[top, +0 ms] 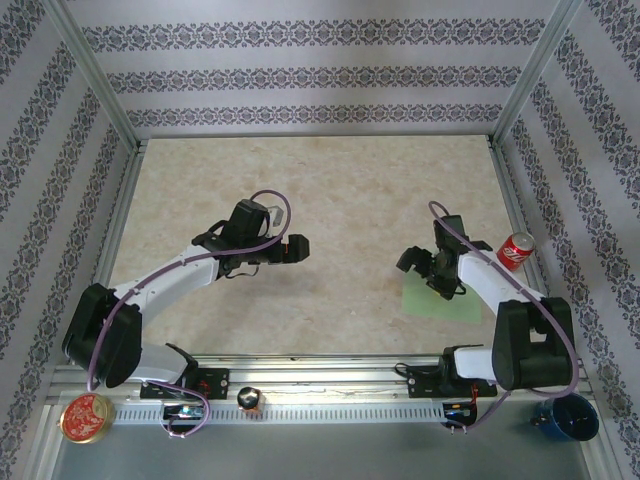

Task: Fold a paper plane with a square sheet of paper (pick it up from the middle)
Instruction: Move the square sheet of paper to the center of the table.

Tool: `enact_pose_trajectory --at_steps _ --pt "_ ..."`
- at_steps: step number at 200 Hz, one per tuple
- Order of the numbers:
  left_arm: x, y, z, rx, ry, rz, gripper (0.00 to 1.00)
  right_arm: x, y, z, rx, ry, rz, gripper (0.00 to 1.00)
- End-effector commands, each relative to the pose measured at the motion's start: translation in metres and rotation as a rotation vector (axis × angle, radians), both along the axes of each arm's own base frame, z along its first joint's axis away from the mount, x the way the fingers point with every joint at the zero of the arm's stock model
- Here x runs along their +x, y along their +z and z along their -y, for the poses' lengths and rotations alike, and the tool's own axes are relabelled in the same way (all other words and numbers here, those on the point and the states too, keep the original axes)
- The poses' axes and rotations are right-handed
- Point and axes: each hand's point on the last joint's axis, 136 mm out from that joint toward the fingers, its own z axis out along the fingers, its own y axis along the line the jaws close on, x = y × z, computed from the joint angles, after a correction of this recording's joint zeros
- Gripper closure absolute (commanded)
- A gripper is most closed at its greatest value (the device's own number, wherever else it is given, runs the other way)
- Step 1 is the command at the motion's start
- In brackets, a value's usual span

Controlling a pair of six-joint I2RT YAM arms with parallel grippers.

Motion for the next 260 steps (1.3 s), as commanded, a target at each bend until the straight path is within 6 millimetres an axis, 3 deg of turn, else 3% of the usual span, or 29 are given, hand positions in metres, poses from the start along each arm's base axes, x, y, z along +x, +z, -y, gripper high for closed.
enact_pose_trajectory --at_steps 1,25,67,97,133,177,195,213,229,260 --pt "0.011 0.01 -0.01 0.046 0.06 0.067 0.0 0.009 -0.001 -0.008 0.006 0.033 -0.011 0.02" --pt "0.012 0.009 -0.029 0.136 0.113 0.09 0.01 0.01 -0.009 -0.016 0.008 0.06 -0.041 0.02" --pt "0.012 0.016 -0.045 0.169 0.18 0.138 0.01 0.012 -0.017 -0.046 0.004 0.121 -0.072 0.02" --pt "0.012 0.012 -0.064 0.247 0.24 0.122 0.01 0.019 -0.02 -0.085 0.033 0.157 -0.069 0.02" --pt "0.012 0.022 -0.084 0.29 0.334 0.12 0.01 0.026 -0.02 -0.141 0.085 0.166 -0.041 0.02" --pt "0.007 0.04 -0.081 0.232 0.274 0.213 0.01 0.036 -0.012 -0.197 0.197 0.15 0.014 0.02" --pt "0.003 0.041 -0.076 0.165 0.255 0.222 0.01 0.041 0.005 -0.215 0.218 0.227 0.05 0.02" --pt "-0.001 0.043 -0.061 0.097 0.186 0.216 0.01 0.045 0.022 -0.211 0.171 0.269 0.101 0.02" --pt "0.0 0.041 -0.05 0.07 0.149 0.17 0.01 0.05 0.033 -0.192 0.111 0.288 0.141 0.02" --pt "0.014 0.031 -0.028 0.041 0.119 0.078 0.0 0.051 0.03 -0.151 0.049 0.271 0.133 0.02"
